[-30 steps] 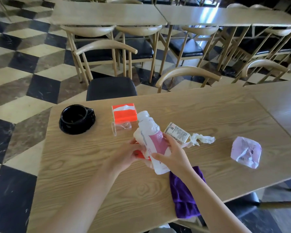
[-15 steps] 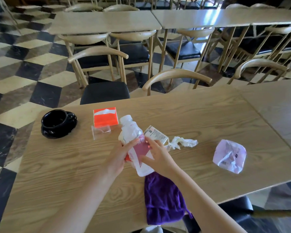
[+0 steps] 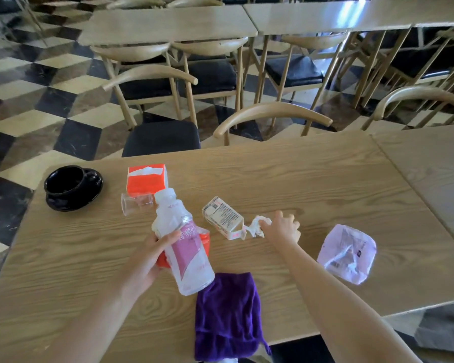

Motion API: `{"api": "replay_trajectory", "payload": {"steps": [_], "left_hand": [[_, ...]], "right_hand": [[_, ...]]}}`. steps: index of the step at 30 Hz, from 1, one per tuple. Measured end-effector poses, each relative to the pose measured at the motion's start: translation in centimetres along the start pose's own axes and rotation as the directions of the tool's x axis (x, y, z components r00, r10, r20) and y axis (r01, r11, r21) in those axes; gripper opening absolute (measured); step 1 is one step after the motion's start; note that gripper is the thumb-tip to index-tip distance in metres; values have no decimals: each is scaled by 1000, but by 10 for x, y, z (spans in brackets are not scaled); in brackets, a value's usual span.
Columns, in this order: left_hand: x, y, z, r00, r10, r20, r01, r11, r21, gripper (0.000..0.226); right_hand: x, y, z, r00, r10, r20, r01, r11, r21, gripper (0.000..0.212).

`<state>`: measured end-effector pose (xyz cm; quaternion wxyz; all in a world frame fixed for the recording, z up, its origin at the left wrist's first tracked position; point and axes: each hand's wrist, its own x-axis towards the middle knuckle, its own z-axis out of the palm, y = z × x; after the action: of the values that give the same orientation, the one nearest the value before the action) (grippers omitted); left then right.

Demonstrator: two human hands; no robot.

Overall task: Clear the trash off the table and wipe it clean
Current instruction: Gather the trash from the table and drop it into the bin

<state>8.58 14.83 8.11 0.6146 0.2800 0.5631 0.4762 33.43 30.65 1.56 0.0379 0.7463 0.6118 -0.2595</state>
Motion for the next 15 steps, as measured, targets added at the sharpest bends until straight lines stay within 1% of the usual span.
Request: {"api": "replay_trajectory", "payload": {"steps": [3,5,6,8,10,11,13,15], "left_hand": [[-4,-3,-4,998,-41,-49,41,999,-12,63],[-5,-3,-5,998,-41,-50,42,999,0,64],[-4,-3,-4,998,-43,-50,43,999,4,62],[-2,-3,-2,997,-55,-44,55,998,7,54],[0,-1,4,997,-68,-33,68,998,11,50],[2,0,7,997,-68,-23,68,998,14,46],[6,4,16,999,-39,-3,39,999,8,35],[12,7,28,999,-41,-33,40,999,-24,34]], "right_hand": [[8,-6,13,1000,10,-25,-11,998,-66,70],[11,-8,19,999,14,-49,-19,995,-100,70],[13,-9,20,998,6,-69,-14,993,-114,66],[16,-7,22,994,-35,-108,22,993,-118,50],[17,-2,20,990,-79,-119,72,996,-60,32],[17,2,18,989,-93,-116,93,996,-5,27],[17,14,10,990,-87,-112,102,985,137,22],[16,31,-6,989,-48,-139,86,957,279,20]]}}
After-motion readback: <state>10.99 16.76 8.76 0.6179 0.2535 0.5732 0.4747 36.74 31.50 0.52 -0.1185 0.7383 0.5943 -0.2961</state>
